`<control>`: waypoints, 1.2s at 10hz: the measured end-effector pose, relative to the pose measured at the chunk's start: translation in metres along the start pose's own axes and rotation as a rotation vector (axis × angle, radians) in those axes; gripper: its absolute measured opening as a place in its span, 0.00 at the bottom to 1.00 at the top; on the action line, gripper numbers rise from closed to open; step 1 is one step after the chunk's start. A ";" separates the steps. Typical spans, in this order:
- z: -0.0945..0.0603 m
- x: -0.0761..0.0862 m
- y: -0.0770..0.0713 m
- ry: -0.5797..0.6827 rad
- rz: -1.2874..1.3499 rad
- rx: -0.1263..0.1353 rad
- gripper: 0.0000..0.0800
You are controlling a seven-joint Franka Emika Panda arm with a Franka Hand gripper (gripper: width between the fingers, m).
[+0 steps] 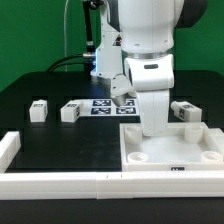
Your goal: Assemble one leg
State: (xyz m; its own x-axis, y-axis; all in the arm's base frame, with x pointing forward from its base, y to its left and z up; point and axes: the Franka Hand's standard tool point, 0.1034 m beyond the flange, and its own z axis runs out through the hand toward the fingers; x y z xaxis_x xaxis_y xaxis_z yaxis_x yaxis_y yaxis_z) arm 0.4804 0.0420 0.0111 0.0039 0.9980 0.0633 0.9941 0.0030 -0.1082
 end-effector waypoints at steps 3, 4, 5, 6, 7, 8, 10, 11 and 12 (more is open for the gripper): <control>-0.003 -0.001 0.009 0.000 -0.001 -0.009 0.09; -0.002 -0.001 0.008 0.001 -0.001 -0.008 0.09; -0.002 -0.001 0.008 0.001 -0.001 -0.008 0.09; -0.002 -0.001 0.008 0.001 -0.001 -0.008 0.09; -0.002 -0.001 0.008 0.001 -0.001 -0.008 0.42; -0.002 -0.002 0.008 0.001 0.000 -0.008 0.42; -0.002 -0.002 0.008 0.001 0.000 -0.008 0.77; -0.002 -0.002 0.008 0.001 0.000 -0.008 0.80; -0.002 -0.002 0.008 0.001 0.000 -0.007 0.80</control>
Offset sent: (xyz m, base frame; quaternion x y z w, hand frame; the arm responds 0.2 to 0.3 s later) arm 0.0000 0.0000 0.0000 0.0000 0.0000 0.0000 1.0000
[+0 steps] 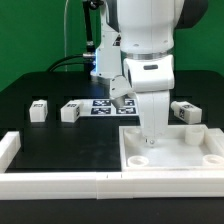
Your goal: Assemble one leg
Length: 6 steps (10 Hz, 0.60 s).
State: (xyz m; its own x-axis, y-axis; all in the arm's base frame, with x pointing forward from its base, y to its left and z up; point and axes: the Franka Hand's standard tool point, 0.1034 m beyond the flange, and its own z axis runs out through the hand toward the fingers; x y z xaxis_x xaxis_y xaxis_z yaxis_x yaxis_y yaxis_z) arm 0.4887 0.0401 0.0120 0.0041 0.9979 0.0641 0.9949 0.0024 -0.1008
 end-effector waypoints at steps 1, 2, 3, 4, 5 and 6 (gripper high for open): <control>0.000 0.000 0.000 0.000 0.000 0.000 0.80; 0.000 0.000 0.000 0.000 0.000 0.000 0.81; 0.000 0.000 0.000 0.000 0.001 0.000 0.81; -0.001 0.000 0.000 0.000 0.012 -0.001 0.81; -0.010 0.004 -0.005 -0.004 0.072 -0.013 0.81; -0.025 0.009 -0.015 -0.010 0.099 -0.029 0.81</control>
Offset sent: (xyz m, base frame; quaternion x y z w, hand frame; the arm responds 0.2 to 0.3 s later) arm 0.0000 0.0000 0.0000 0.0000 0.0000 0.0000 1.0000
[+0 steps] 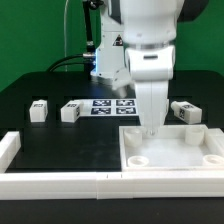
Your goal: Assemble one leg
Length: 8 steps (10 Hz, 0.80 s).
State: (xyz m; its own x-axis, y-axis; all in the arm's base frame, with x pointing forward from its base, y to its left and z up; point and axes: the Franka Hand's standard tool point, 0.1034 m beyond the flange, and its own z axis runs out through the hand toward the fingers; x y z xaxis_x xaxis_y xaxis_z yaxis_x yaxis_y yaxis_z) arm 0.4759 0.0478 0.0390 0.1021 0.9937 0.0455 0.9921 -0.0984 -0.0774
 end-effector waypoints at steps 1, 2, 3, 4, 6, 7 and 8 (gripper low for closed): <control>-0.009 0.003 -0.008 -0.004 0.031 -0.008 0.81; -0.019 0.010 -0.014 -0.006 0.063 -0.023 0.81; -0.022 0.013 -0.017 -0.005 0.079 -0.031 0.81; -0.021 0.012 -0.017 -0.005 0.100 -0.029 0.81; -0.020 0.012 -0.017 -0.002 0.219 -0.026 0.81; -0.020 0.012 -0.017 0.000 0.316 -0.026 0.81; -0.020 0.012 -0.018 0.000 0.385 -0.026 0.81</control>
Offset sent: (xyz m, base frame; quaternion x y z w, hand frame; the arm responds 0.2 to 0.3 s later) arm 0.0000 0.0000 0.0000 0.0000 0.0000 0.0899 0.9960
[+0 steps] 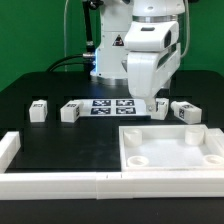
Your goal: Assemble one leg
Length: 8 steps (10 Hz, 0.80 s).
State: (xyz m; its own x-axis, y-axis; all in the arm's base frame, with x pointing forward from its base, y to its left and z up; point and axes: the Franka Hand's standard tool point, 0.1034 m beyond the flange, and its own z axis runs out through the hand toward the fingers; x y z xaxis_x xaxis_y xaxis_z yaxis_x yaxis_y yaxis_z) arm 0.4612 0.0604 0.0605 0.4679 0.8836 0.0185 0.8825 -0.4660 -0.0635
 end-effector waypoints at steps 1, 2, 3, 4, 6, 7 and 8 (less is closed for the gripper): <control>0.000 0.001 -0.001 0.005 0.156 0.004 0.81; 0.003 -0.001 -0.005 0.026 0.278 -0.004 0.81; 0.008 0.001 -0.019 0.028 0.476 0.005 0.81; 0.011 0.007 -0.029 0.029 0.619 0.013 0.81; 0.013 0.030 -0.051 0.024 0.838 0.027 0.81; 0.014 0.040 -0.060 0.022 0.811 0.028 0.81; 0.015 0.048 -0.070 0.019 0.807 0.030 0.81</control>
Offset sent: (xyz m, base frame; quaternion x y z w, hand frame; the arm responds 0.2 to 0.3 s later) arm -0.0278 0.0237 -0.0050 -0.0096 0.0100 0.3418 0.9397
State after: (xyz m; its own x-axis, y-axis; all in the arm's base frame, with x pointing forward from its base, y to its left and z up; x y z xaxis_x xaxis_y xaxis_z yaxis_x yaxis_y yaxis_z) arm 0.4215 0.1363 0.0507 0.9614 0.2738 -0.0278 0.2703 -0.9585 -0.0909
